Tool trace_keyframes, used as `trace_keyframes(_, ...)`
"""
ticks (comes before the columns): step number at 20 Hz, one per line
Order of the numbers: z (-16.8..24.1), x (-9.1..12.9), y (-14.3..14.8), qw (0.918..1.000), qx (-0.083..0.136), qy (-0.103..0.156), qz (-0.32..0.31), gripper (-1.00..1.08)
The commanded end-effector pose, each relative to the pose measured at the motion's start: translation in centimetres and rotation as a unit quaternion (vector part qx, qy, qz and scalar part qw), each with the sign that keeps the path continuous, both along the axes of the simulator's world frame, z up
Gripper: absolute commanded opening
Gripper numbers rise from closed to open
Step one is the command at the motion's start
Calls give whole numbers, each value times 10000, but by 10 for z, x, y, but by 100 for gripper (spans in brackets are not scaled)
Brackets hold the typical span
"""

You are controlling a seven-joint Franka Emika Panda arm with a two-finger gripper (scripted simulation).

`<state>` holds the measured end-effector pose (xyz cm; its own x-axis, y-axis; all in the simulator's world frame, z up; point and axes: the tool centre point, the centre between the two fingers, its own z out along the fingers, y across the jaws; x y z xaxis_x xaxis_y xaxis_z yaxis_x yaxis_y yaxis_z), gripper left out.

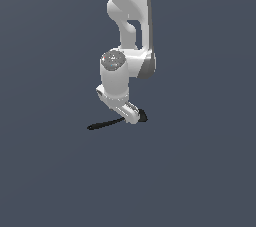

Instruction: Pick up the object and move it to a goal position.

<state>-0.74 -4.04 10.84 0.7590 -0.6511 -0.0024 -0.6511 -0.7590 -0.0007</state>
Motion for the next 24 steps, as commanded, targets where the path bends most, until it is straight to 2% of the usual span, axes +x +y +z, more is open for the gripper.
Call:
trace_keyframes(1,-6,-1,-1,9992,5,1,-388,100)
trace_keyframes(5,-17,-4,-2,9951,8,3,-992,100)
trace_keyframes(13,-33,-8,-6,9803,0,1,-1976,100)
trace_keyframes(19,-39,-10,-8,9711,-9,-2,-2387,100)
trace_keyframes(24,-41,-10,-8,9678,-12,-4,-2519,100)
